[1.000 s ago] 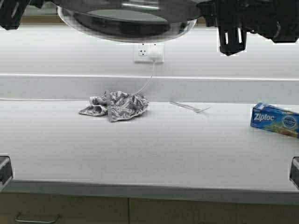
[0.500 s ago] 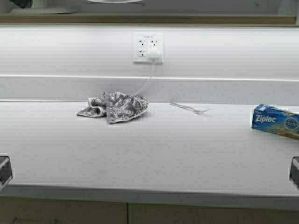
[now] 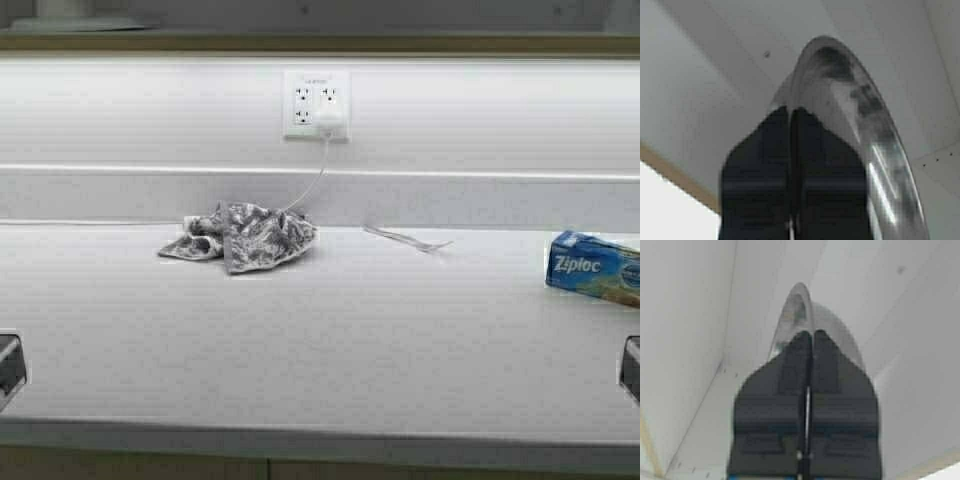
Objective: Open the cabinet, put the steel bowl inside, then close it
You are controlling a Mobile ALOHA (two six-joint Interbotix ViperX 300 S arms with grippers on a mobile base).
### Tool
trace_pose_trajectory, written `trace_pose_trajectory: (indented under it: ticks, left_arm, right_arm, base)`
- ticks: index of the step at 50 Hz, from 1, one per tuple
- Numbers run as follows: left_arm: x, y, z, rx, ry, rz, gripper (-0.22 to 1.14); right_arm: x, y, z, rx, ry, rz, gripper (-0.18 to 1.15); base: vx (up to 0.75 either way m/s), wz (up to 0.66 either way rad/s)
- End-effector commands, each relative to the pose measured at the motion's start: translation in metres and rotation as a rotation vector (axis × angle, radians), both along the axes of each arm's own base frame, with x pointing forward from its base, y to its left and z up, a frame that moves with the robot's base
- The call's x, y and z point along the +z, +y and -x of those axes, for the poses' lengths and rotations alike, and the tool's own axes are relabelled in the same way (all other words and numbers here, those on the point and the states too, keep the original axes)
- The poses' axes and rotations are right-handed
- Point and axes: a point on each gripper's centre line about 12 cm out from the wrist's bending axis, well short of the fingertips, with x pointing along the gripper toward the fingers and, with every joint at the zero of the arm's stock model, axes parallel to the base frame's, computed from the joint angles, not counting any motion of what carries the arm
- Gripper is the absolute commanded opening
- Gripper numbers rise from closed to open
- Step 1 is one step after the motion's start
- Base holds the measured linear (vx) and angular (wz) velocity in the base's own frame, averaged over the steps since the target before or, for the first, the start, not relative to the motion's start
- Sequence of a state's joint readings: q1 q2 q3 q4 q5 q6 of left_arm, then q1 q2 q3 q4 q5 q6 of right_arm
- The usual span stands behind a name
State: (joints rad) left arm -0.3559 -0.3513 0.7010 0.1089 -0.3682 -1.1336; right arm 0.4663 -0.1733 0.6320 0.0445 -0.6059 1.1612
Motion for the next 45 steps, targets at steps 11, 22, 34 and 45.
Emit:
trace_pose_trajectory:
  ticks: [11, 22, 34, 45]
  left_arm:
    - [0.027, -0.027, -0.042, -0.026, -0.025, 0.007, 0.02]
    - [0.015, -0.039, -0.071, -0.025, 0.002, 0.001, 0.02]
    - [-0.002, -0.047, -0.095, -0.013, 0.046, 0.021, 0.02]
    - [-0.012, -0.050, -0.109, -0.002, 0.067, 0.033, 0.02]
  right_arm:
    - [0.028, 0.001, -0.026, -0.021, -0.010, 0.011, 0.07]
    - [0.022, -0.001, -0.052, -0.047, 0.077, 0.052, 0.07]
    - [0.012, 0.001, -0.072, -0.057, 0.143, 0.075, 0.07]
    - [-0.005, -0.009, -0.089, -0.089, 0.210, 0.100, 0.07]
  base:
    - [0.08, -0.01]
    - [0.10, -0.02]
    - [0.09, -0.01]
    - [0.06, 0.00]
